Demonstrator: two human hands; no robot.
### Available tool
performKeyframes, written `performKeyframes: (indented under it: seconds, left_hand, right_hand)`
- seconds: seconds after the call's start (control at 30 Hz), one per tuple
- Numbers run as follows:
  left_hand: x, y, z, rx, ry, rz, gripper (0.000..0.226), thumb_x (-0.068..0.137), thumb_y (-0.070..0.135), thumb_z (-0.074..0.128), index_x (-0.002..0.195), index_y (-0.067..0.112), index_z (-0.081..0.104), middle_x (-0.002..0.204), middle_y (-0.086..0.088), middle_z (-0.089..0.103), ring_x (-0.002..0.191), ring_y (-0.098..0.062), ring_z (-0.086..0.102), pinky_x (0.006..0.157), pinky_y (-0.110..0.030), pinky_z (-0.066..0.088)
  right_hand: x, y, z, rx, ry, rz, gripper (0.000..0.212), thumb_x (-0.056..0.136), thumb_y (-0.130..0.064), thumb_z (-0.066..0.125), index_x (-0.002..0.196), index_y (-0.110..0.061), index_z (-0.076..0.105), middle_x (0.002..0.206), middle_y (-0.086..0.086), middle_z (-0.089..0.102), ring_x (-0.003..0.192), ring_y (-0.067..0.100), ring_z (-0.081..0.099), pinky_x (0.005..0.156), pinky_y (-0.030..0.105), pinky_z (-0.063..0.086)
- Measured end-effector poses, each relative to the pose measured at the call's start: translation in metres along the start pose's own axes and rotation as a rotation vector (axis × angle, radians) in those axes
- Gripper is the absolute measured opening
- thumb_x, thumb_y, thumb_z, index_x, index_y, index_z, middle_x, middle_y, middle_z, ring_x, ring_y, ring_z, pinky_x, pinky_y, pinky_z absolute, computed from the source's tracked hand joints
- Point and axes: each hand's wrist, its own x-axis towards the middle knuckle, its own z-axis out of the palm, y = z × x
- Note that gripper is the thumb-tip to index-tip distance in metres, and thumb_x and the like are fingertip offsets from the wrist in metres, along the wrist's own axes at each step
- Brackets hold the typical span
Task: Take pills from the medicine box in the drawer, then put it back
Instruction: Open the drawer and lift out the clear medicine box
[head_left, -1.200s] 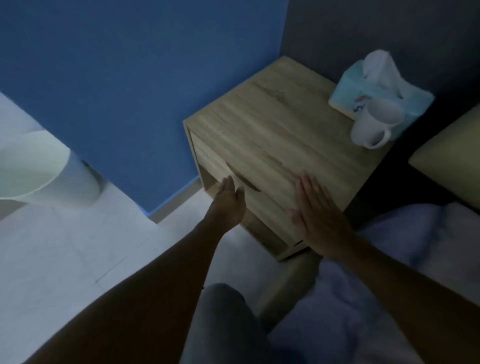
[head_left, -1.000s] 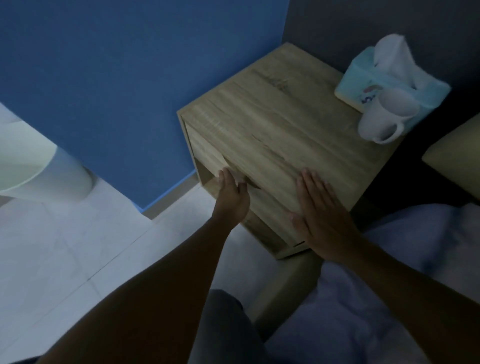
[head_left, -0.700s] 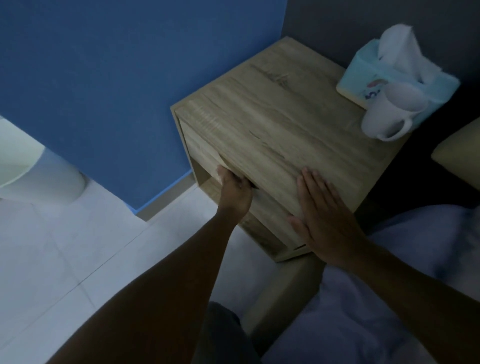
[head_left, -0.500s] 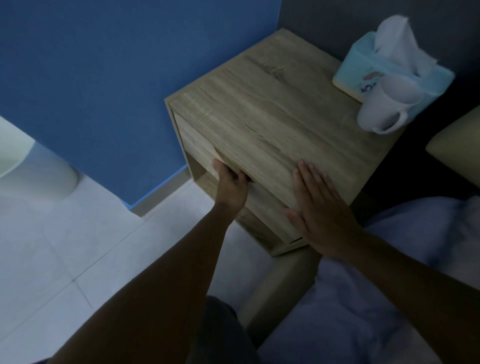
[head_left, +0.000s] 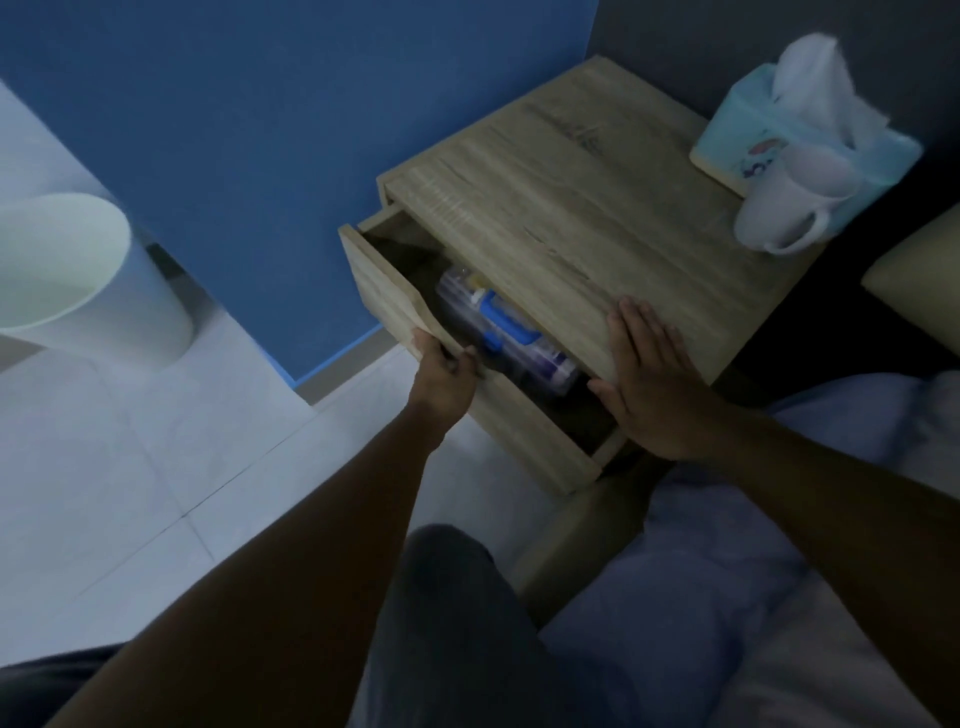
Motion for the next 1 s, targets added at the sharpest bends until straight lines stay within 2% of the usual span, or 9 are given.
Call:
performKeyframes:
  seconds: [0.07, 0.17, 0.27, 0.37, 0.53, 0.63, 0.8, 0.9, 1.0]
  left_hand:
    - [-0.010, -0.005, -0.011, 0.012, 0.020, -0.019, 0.063, 0.095, 0.030, 0.053, 0.148, 0.024, 0.019, 0.122, 0.009, 0.050, 0.095, -0.007, 0.056, 0.056, -0.008, 0.049]
    - [-0.023, -0.012, -0.028, 0.034, 0.052, -0.060, 0.057, 0.095, 0.028, 0.054, 0.144, 0.019, 0.027, 0.109, 0.012, 0.053, 0.097, -0.013, 0.058, 0.046, -0.007, 0.049]
    - [-0.035, -0.020, -0.043, 0.058, 0.068, -0.086, 0.055, 0.095, 0.028, 0.055, 0.142, 0.018, 0.030, 0.114, 0.007, 0.052, 0.091, -0.010, 0.057, 0.042, -0.008, 0.048]
    - [-0.046, -0.031, -0.056, 0.084, 0.081, -0.095, 0.052, 0.095, 0.031, 0.054, 0.141, 0.019, 0.031, 0.119, 0.006, 0.052, 0.101, -0.014, 0.057, 0.055, -0.011, 0.047]
    - [-0.056, -0.044, -0.071, 0.092, 0.121, -0.119, 0.047, 0.094, 0.032, 0.055, 0.136, 0.021, 0.038, 0.115, 0.009, 0.054, 0.089, -0.009, 0.056, 0.057, -0.013, 0.047]
    - [-0.059, -0.048, -0.078, 0.087, 0.132, -0.133, 0.044, 0.094, 0.032, 0.055, 0.133, 0.021, 0.040, 0.115, 0.007, 0.056, 0.095, -0.013, 0.058, 0.059, -0.016, 0.047]
    - [-0.068, -0.049, -0.077, 0.100, 0.170, -0.098, 0.049, 0.093, 0.035, 0.056, 0.136, 0.019, 0.039, 0.130, -0.001, 0.056, 0.108, -0.019, 0.055, 0.080, -0.031, 0.049]
    - [-0.073, -0.043, -0.073, 0.107, 0.229, -0.082, 0.049, 0.092, 0.031, 0.059, 0.136, 0.019, 0.039, 0.135, -0.003, 0.055, 0.118, -0.026, 0.057, 0.084, -0.036, 0.051]
    - [-0.080, -0.032, -0.070, 0.196, 0.309, 0.046, 0.065, 0.089, 0.022, 0.064, 0.142, 0.025, 0.027, 0.146, -0.003, 0.045, 0.129, -0.023, 0.048, 0.097, -0.043, 0.048]
  right_hand:
    - [0.002, 0.000, 0.000, 0.023, -0.013, 0.017, 0.083, 0.096, -0.055, 0.026, 0.154, -0.011, -0.013, 0.164, 0.009, -0.017, 0.151, 0.024, -0.015, 0.118, 0.041, -0.009]
    - [0.003, 0.000, 0.000, 0.051, -0.020, 0.022, 0.082, 0.095, -0.055, 0.026, 0.155, -0.013, -0.011, 0.165, 0.007, -0.014, 0.152, 0.023, -0.013, 0.119, 0.042, -0.007]
    - [0.003, 0.001, 0.000, 0.069, -0.019, 0.029, 0.081, 0.096, -0.055, 0.028, 0.155, -0.014, -0.008, 0.166, 0.007, -0.010, 0.152, 0.023, -0.010, 0.121, 0.045, -0.003]
    - [0.003, -0.001, -0.002, 0.069, -0.048, 0.033, 0.081, 0.096, -0.057, 0.024, 0.155, -0.014, -0.010, 0.165, 0.007, -0.012, 0.152, 0.023, -0.011, 0.120, 0.044, -0.005]
    - [0.003, -0.002, -0.007, 0.079, -0.070, 0.036, 0.080, 0.098, -0.055, 0.026, 0.156, -0.013, -0.011, 0.165, 0.006, -0.014, 0.152, 0.023, -0.013, 0.121, 0.045, -0.005]
    - [0.002, -0.002, -0.008, 0.089, -0.082, 0.037, 0.081, 0.098, -0.056, 0.026, 0.155, -0.014, -0.012, 0.165, 0.005, -0.016, 0.151, 0.022, -0.015, 0.121, 0.045, -0.005]
    - [0.002, 0.000, -0.006, 0.096, -0.082, 0.028, 0.081, 0.097, -0.058, 0.023, 0.155, -0.016, -0.013, 0.165, 0.005, -0.017, 0.151, 0.021, -0.016, 0.121, 0.045, -0.006]
    - [0.002, 0.000, -0.007, 0.097, -0.100, 0.034, 0.080, 0.097, -0.058, 0.021, 0.155, -0.017, -0.016, 0.164, 0.004, -0.020, 0.151, 0.020, -0.018, 0.121, 0.044, -0.007]
    - [-0.001, -0.004, -0.005, 0.126, -0.083, 0.054, 0.077, 0.100, -0.054, 0.023, 0.155, -0.015, -0.015, 0.164, 0.004, -0.018, 0.151, 0.021, -0.016, 0.122, 0.044, -0.007]
